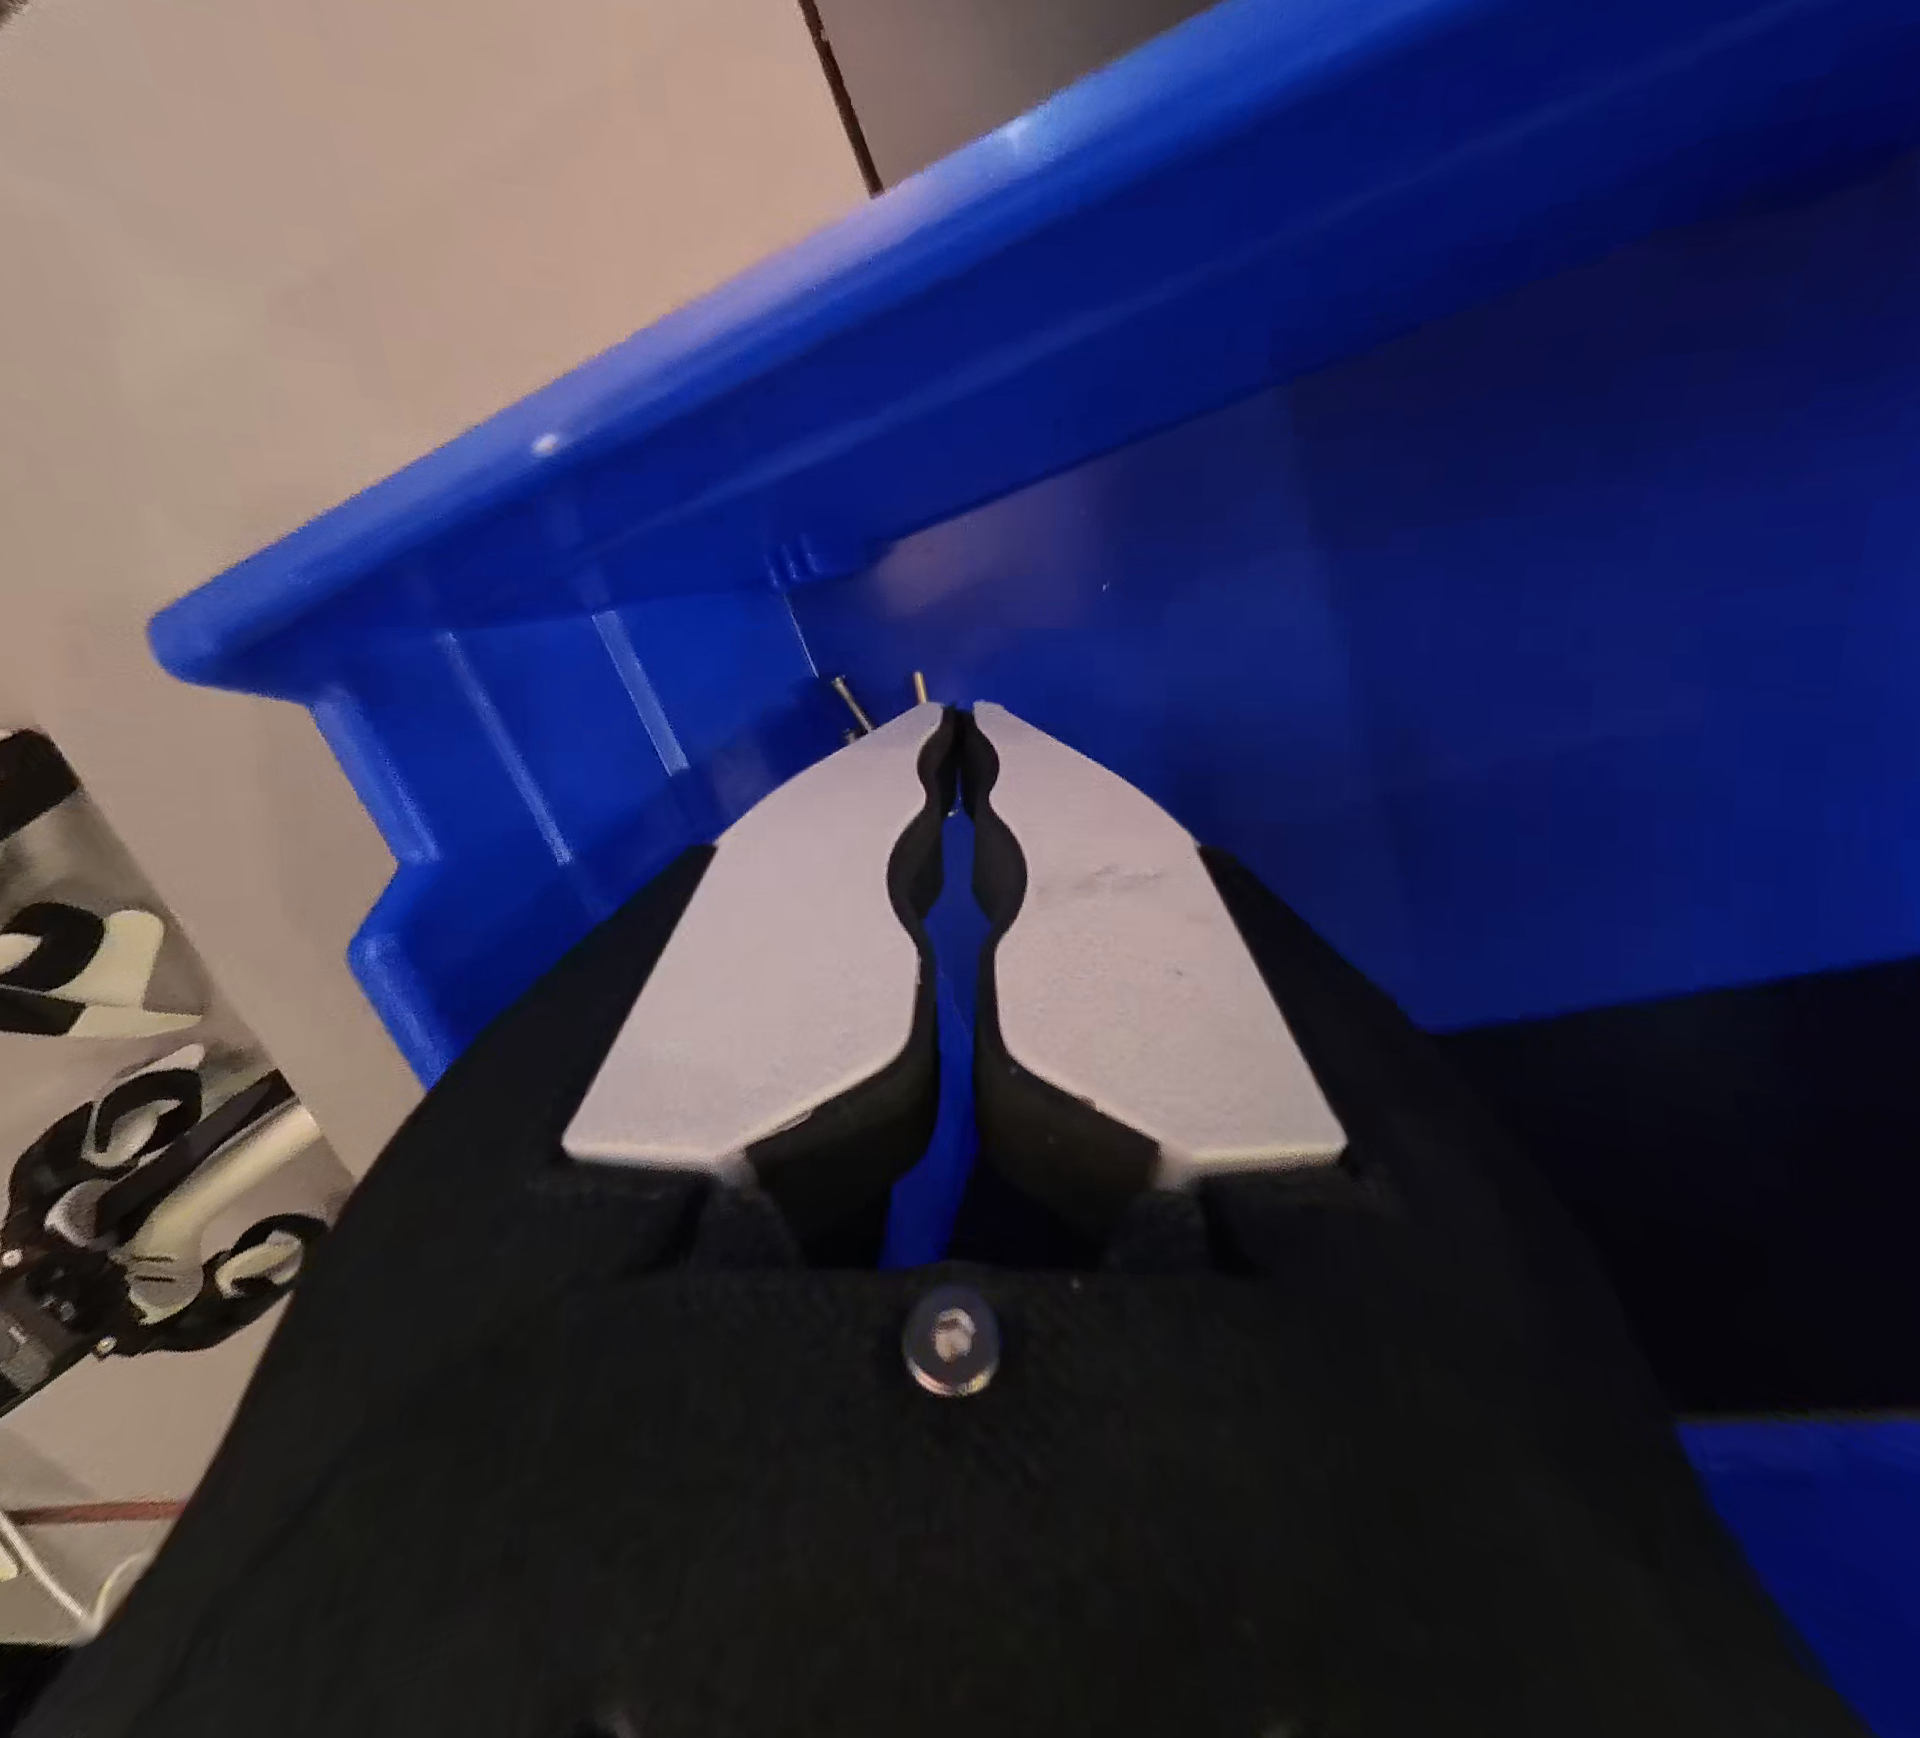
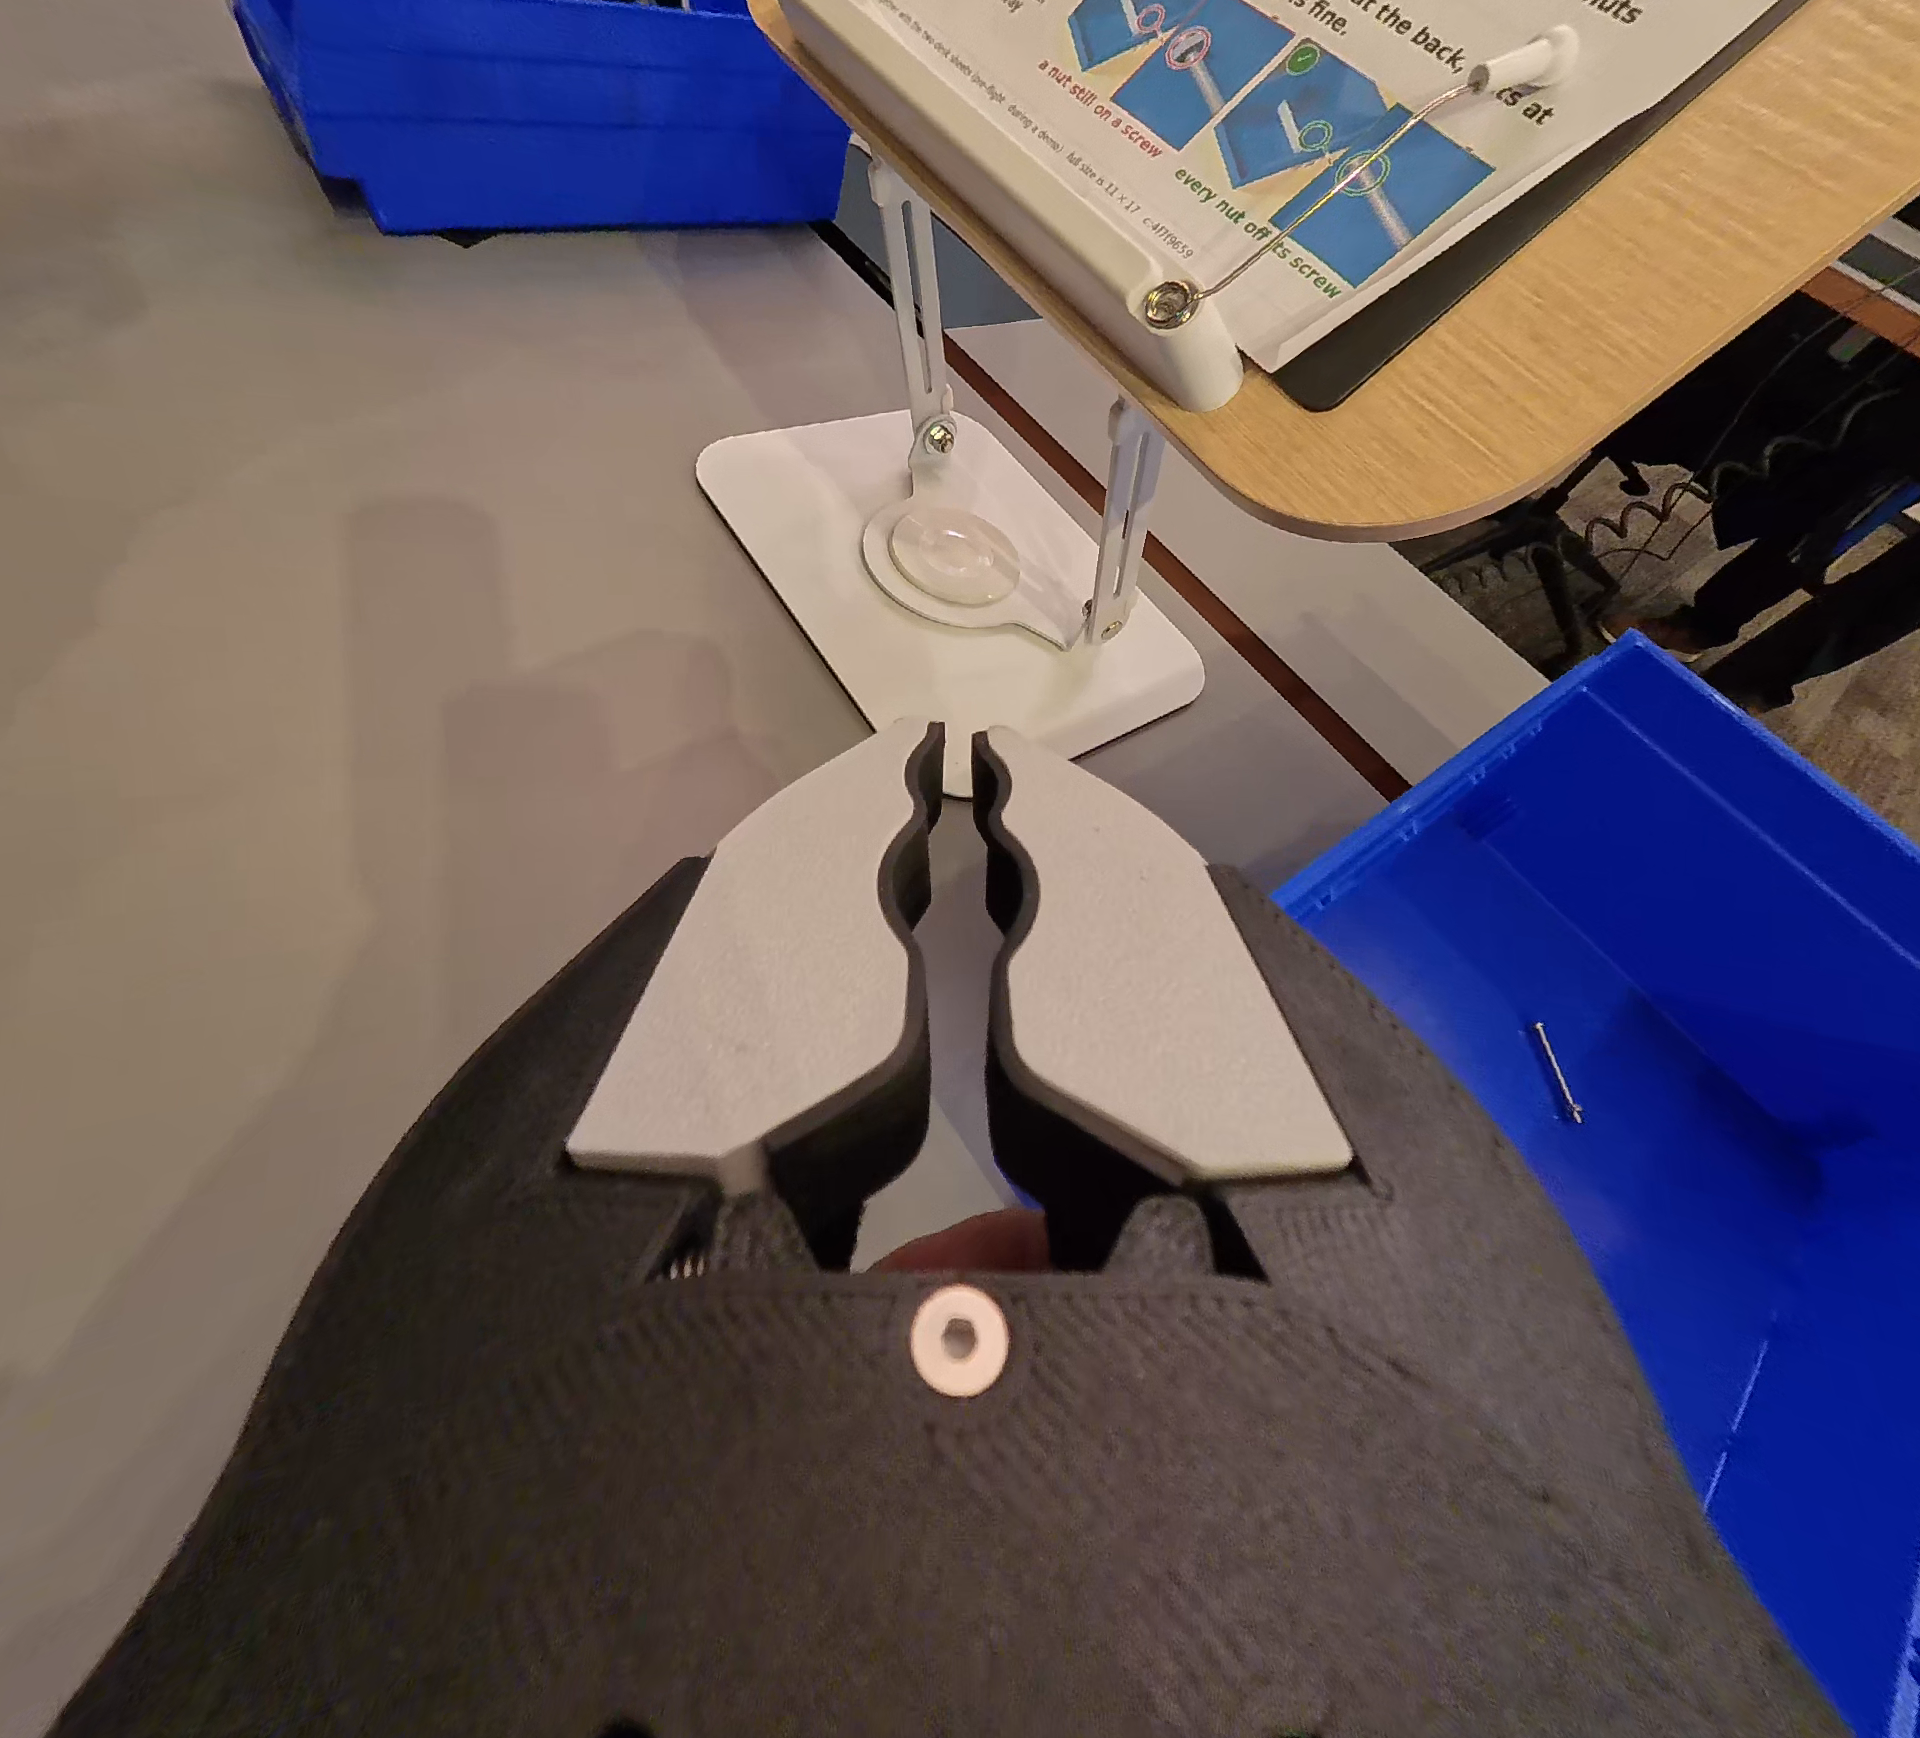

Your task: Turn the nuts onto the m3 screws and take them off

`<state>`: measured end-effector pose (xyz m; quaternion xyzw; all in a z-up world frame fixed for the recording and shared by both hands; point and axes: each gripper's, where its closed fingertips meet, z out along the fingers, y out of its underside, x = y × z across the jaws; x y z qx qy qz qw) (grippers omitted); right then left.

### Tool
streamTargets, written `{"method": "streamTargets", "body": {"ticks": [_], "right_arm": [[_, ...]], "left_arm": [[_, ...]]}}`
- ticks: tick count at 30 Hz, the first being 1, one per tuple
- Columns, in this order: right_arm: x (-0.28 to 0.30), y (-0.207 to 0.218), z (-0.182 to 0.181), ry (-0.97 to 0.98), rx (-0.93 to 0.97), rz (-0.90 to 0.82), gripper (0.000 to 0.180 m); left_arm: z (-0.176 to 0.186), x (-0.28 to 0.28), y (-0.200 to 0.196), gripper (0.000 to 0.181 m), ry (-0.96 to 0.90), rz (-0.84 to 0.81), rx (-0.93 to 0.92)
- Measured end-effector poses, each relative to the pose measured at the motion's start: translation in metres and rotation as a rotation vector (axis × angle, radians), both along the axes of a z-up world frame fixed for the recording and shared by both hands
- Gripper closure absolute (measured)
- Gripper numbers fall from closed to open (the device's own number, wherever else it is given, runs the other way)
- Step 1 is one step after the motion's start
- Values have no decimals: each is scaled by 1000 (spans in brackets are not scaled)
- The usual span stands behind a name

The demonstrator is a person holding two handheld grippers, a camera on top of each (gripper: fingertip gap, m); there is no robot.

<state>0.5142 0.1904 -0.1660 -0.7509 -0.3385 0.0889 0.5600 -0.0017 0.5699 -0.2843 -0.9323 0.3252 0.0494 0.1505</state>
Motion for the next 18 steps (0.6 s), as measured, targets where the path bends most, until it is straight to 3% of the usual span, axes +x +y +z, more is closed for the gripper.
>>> {"method": "streamTargets", "body": {"ticks": [6,18], "right_arm": [[-1,0,0,-2,-1,3,175],[-2,-1,0,2,-1,7,175]], "left_arm": [[-13,-8,-2,174,134,-19,-21],[-18,-4,-4,166,89,-11,-63]]}}
